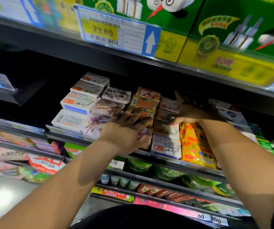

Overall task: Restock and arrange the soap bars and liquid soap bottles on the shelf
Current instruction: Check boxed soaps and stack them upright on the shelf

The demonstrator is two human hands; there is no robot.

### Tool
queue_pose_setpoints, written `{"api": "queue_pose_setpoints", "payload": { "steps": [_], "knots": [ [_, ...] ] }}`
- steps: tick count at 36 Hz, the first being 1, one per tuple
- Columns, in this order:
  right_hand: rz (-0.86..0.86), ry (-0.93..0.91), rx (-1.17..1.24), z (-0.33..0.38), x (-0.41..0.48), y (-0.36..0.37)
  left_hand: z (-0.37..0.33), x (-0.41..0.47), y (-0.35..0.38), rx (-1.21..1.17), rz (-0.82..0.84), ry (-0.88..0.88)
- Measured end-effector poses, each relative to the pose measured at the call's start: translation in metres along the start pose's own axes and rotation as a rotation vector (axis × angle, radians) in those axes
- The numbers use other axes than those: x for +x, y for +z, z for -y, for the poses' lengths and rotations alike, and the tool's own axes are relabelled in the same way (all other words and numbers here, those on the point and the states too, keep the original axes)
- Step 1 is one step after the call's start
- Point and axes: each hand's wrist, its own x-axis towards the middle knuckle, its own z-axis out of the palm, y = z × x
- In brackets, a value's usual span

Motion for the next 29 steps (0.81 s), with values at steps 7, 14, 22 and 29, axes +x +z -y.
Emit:
{"api": "queue_pose_setpoints", "payload": {
  "steps": [7,14,22,29],
  "knots": [
    [-0.024,0.000,-0.017,-0.019,0.010,0.005,0.003,0.002,0.004,-0.030,0.015,0.001],
    [-0.134,0.044,-0.186,-0.035,0.021,0.007,0.001,0.000,0.008,-0.042,-0.086,0.006],
    [-0.176,0.147,-0.191,-0.019,0.009,0.012,0.002,-0.002,0.003,-0.052,-0.119,0.026],
    [-0.234,0.123,-0.226,-0.016,0.009,0.010,0.004,0.000,0.006,-0.044,-0.046,0.030]
  ]
}}
